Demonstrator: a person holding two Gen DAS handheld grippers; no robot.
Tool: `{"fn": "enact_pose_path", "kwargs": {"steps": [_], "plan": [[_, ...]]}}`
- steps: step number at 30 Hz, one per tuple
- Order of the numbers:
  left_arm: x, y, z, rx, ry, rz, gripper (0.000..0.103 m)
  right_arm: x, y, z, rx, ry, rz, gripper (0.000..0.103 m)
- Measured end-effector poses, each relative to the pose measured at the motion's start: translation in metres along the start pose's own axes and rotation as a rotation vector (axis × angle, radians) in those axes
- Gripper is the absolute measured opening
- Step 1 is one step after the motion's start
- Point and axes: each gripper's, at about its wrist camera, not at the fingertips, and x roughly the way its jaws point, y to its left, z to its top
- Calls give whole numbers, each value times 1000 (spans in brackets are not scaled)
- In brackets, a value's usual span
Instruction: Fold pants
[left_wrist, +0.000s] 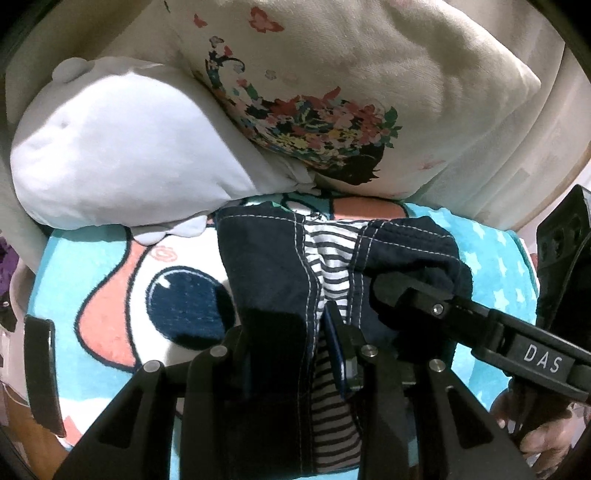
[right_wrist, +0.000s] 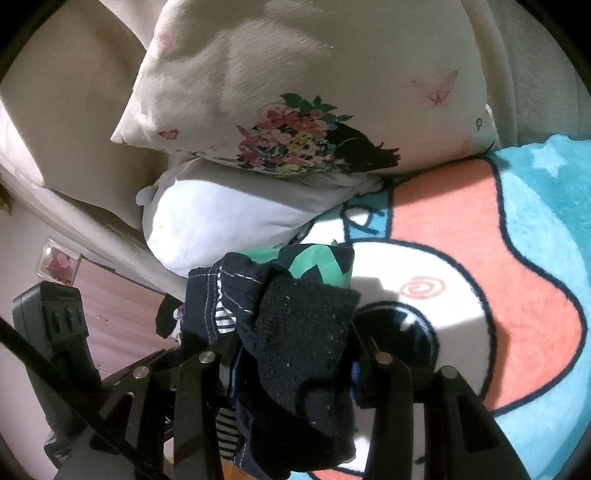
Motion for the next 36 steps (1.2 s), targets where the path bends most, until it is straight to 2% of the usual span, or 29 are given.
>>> {"fn": "enact_pose_path", "kwargs": {"steps": [20,24,25,28,30,33,36], "plan": [[4,7,0,0,-6,35,31,12,2,3,-21,24,-31,46],[20,24,1,-48,4,55,31,32,-9,7,-34,62,-67,46],[27,32,1,-68,16,59,31,41,-13,8,-39,79,-81,48],[53,56,-2,-132,61,58,31,66,-26,6,-61,135,-161,63],[76,75,-7,-162,99,89,32,69,-33,4,-61,132,-190,64],[88,96,-11,-218,108,29,41,63,-40,0,-34,115,-172,77],[89,106,-11,-246,105,-22,46,66,-45,0,-25,124,-168,79]]}}
